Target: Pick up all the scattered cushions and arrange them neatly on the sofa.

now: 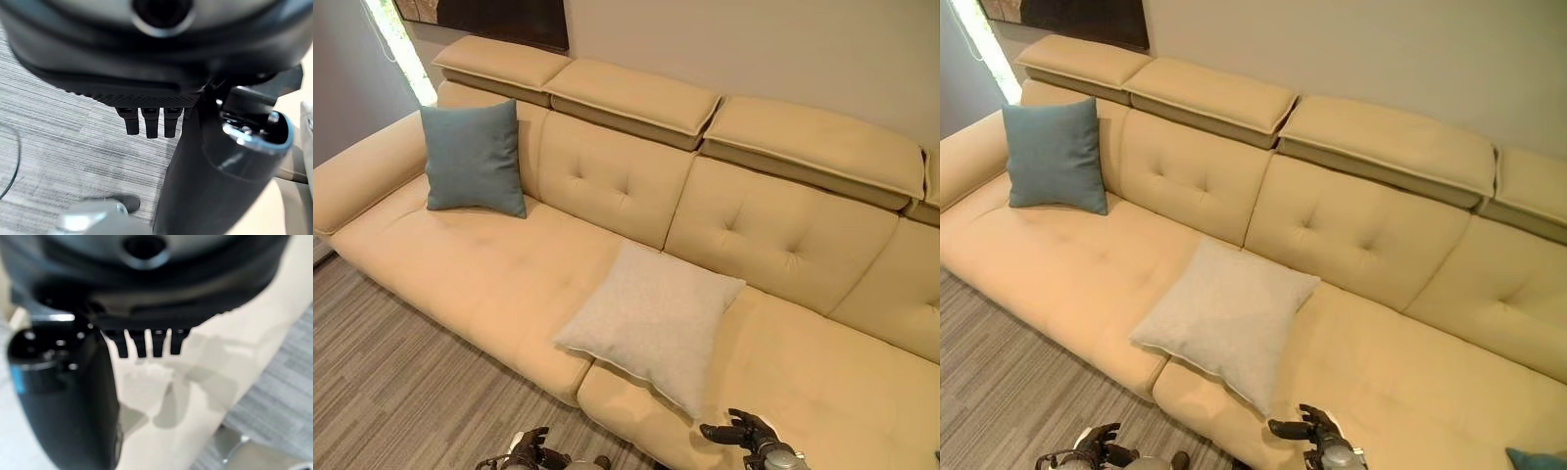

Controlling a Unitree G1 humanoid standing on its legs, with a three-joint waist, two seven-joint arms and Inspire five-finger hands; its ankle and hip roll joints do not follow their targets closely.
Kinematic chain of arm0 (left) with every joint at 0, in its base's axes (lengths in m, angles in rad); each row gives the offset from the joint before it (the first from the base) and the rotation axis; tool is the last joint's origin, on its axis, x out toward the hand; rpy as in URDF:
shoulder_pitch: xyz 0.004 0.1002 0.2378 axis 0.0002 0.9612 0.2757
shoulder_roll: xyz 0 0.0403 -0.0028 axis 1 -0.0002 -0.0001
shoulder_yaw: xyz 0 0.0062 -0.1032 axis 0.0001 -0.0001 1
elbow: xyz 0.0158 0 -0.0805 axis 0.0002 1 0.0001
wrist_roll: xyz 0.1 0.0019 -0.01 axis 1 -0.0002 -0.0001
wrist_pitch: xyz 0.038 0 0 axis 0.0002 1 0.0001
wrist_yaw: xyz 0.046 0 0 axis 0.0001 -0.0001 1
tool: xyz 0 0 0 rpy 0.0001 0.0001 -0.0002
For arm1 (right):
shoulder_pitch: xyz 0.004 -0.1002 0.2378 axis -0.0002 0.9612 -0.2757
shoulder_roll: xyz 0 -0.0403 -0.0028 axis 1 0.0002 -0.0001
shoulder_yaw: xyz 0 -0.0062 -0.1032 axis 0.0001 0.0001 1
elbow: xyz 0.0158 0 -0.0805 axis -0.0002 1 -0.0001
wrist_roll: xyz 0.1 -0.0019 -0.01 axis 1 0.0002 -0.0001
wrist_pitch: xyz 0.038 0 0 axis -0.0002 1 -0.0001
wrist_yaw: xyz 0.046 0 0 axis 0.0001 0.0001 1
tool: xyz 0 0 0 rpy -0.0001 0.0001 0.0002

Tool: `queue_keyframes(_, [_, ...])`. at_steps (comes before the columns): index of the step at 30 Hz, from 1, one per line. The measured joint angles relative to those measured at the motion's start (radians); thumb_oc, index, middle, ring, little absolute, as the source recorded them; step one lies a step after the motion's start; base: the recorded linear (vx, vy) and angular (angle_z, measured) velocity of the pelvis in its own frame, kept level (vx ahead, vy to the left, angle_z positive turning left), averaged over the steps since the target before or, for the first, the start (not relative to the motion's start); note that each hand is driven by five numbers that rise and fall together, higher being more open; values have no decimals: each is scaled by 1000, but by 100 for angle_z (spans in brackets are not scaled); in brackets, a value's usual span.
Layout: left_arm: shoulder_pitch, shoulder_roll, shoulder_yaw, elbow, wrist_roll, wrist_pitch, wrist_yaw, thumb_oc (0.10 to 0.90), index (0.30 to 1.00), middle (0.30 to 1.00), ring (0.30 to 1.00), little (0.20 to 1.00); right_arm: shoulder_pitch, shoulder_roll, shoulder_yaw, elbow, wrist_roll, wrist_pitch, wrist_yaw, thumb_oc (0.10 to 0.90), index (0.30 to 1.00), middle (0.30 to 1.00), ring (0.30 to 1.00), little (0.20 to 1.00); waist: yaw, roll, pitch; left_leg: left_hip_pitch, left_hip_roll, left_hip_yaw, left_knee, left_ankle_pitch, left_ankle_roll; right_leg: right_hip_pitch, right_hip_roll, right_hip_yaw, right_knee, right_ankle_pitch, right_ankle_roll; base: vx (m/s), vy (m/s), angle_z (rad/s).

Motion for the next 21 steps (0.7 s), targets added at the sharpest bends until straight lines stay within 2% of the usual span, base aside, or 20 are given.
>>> queue_keyframes(3, [-7, -2, 40, 0, -19, -3, -1, 800, 900, 900, 900, 900, 13, -10, -1, 3, -2, 6, -2, 800, 900, 900, 900, 900, -27, 25, 5, -22, 96, -14, -28, 42, -62, 7, -11, 2, -5, -3, 10, 83, 129, -2])
queue_keyframes(6, [-27, -9, 67, 0, -41, -5, -5, 800, 900, 900, 900, 900, 33, -25, -2, 5, -4, 26, -1, 800, 900, 900, 900, 900, -28, 39, 20, -31, 172, -37, -93, 92, -100, 28, -32, 17, -6, -7, 34, 76, 201, 3])
queue_keyframes(7, [-28, -11, 67, -2, -47, -11, -4, 800, 900, 900, 900, 900, 37, -34, -3, 2, -4, 26, -1, 800, 900, 900, 900, 900, -24, 49, 22, -19, 185, -48, -126, 110, -79, 30, -38, 32, 6, -8, 62, 132, 349, -21])
queue_keyframes(8, [-18, -31, 64, -6, -59, -13, -3, 800, 900, 900, 900, 900, 41, -64, -4, 0, -4, 21, -1, 800, 900, 900, 900, 900, -22, 89, 11, -12, 210, -71, -166, 112, -45, 33, -38, 56, 6, -4, 106, 105, 262, -36])
queue_keyframes(9, [-16, -37, 64, -5, -60, -12, -4, 800, 900, 900, 900, 900, 37, -71, -4, 2, -4, 22, -4, 800, 900, 900, 900, 900, -20, 99, 9, -13, 211, -74, -166, 154, -120, 33, -43, 67, 1, 2, 119, 102, 295, -41])
queue_keyframes(10, [-17, -32, 65, -4, -62, -12, 1, 800, 900, 900, 900, 900, 28, -63, -6, -1, -3, 26, -14, 800, 900, 900, 900, 900, -19, 88, 8, -22, 179, -51, -155, 144, -119, 31, -73, 80, -3, -3, 126, 72, 228, -25])
queue_keyframes(11, [-23, -24, 63, -9, -69, -12, 3, 800, 900, 900, 900, 900, 17, -59, -21, -20, 3, 32, -9, 800, 900, 900, 900, 900, -25, 82, 11, -19, 162, -43, -152, 152, -105, 30, -80, 83, 50, -27, 134, 133, 367, -12])
queue_keyframes(12, [-30, -9, 64, -22, -80, -12, 2, 800, 900, 900, 900, 900, 20, -58, -46, -73, 30, 52, -8, 800, 900, 900, 900, 900, -23, 69, 10, -12, 135, -39, -155, 155, -92, 38, -85, 90, 88, -32, 134, 165, 382, -23])
queue_keyframes(13, [-25, 5, 74, -50, -98, -14, 4, 800, 900, 900, 900, 900, 25, -65, -90, -165, 57, 68, -11, 800, 900, 900, 900, 900, -11, 54, 15, 4, 108, -11, -159, 164, -93, 48, -115, 87, 81, -49, 137, 188, 390, -35])
queue_keyframes(15, [-27, 22, 98, -102, -169, -11, 10, 800, 900, 900, 900, 900, 11, -108, -111, -312, 102, 60, -21, 800, 900, 900, 900, 900, -24, 58, 30, 12, 64, -3, -136, 151, -73, 81, -147, 116, 26, -9, 153, 174, 365, -32])
queue_keyframes(17, [-71, 64, 88, -187, -206, -5, 22, 800, 900, 900, 900, 900, -71, -153, -101, -322, 123, 60, -23, 800, 900, 900, 900, 900, -19, 60, 33, 12, 52, -1, -100, 125, -67, 104, -156, 125, -1, 12, 159, 108, 268, -14])
queue_keyframes(18, [-95, 102, 69, -273, -216, -21, 27, 800, 900, 900, 900, 900, -117, -184, -106, -327, 140, 58, -24, 800, 900, 900, 900, 900, -12, 59, 35, 14, 51, 0, -101, 124, -68, 101, -155, 130, -2, 20, 158, 65, 182, -11])
queue_keyframes(20, [-160, 224, 61, -580, -216, -17, 25, 800, 900, 900, 900, 900, -228, -285, -163, -337, 169, 61, -24, 800, 900, 900, 900, 900, 13, 50, 42, 12, 50, -2, -128, 134, -70, 90, -155, 142, -10, 24, 162, 52, 132, -4])
queue_keyframes(21, [-177, 252, 72, -674, -215, -21, 23, 800, 900, 900, 900, 900, -250, -326, -180, -340, 176, 62, -16, 800, 900, 900, 900, 900, 17, 46, 43, 9, 44, -3, -135, 136, -71, 86, -154, 144, -14, 31, 167, 42, 91, 10])
